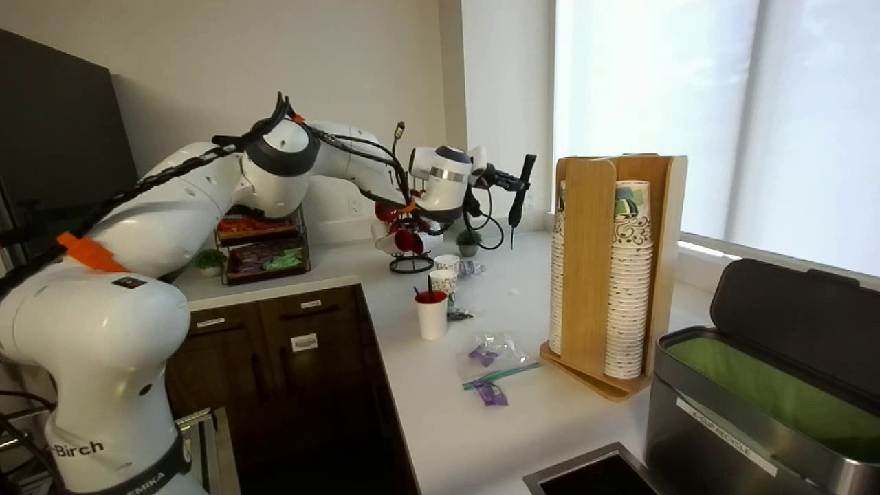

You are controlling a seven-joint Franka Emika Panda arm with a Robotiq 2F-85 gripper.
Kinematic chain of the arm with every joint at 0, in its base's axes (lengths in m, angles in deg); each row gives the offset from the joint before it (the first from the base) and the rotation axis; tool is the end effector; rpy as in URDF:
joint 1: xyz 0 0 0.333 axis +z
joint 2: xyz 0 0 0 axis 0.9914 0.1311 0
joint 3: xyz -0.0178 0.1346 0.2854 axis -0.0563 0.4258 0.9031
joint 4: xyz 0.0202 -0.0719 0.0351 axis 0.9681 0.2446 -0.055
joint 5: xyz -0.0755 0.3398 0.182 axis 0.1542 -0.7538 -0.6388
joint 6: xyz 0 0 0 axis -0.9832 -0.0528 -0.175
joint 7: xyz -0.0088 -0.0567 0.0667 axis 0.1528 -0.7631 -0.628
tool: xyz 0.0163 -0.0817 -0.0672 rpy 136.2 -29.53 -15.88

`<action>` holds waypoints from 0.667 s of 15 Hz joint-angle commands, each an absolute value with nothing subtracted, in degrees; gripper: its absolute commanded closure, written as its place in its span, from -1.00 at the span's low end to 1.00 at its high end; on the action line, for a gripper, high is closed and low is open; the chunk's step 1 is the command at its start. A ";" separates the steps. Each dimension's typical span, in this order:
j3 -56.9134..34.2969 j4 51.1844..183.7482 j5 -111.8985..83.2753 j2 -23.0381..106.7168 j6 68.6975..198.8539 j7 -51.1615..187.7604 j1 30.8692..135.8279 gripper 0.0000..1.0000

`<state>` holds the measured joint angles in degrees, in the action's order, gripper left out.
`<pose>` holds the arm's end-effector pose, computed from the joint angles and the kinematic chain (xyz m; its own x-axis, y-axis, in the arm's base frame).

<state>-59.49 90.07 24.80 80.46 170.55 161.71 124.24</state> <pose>0.7740 0.2203 0.4327 0.1635 -0.2651 0.9503 -0.2874 -0.9342 -0.2112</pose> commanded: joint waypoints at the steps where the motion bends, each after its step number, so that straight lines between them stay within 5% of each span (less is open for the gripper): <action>1: -75.14 101.22 28.79 80.16 172.82 176.19 136.62 0.84; 10: -102.82 131.99 24.71 89.70 185.01 190.79 164.20 0.84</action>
<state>-95.83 120.68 25.82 84.91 183.47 182.91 155.63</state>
